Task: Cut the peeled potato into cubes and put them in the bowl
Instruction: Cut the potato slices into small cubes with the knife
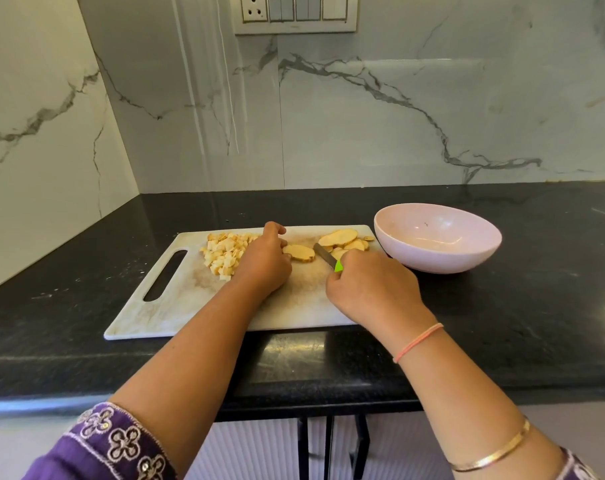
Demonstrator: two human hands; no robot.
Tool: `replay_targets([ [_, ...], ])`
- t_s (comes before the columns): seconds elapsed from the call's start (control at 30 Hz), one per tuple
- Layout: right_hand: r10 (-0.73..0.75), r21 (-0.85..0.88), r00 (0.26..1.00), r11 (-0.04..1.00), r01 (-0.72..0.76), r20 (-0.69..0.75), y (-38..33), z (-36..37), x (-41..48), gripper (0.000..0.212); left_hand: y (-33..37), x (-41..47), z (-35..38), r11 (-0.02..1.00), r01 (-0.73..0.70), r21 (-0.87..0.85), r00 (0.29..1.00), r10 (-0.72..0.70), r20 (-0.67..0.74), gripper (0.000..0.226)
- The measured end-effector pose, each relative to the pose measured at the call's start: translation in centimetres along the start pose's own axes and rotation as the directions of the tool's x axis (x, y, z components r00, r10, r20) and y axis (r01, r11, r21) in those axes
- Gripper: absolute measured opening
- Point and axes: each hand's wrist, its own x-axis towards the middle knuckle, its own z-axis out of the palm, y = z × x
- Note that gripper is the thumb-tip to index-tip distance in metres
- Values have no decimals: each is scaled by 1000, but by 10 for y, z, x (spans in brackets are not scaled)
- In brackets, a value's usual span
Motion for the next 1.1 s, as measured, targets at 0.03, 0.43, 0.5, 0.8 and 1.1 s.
replay_targets([
  [0.03,-3,-6,1000,1000,3,0,1,2,2,29,0,0,0,1000,-7,-4,1000,7,-1,44],
  [0.43,-93,-19,995,996,93,-27,11,-2,15,34,-2,4,-19,985,-142,97,990,142,8,50],
  [0.5,-93,-25,995,995,92,-31,11,-3,17,35,-1,7,-20,984,-163,78,987,163,3,50],
  [0.8,-63,0,996,998,63,-56,10,9,14,30,-1,6,-19,943,-241,228,970,226,90,58],
  [1.1,-71,0,995,997,71,-72,9,16,9,25,-2,13,-12,956,-244,164,956,208,207,53],
])
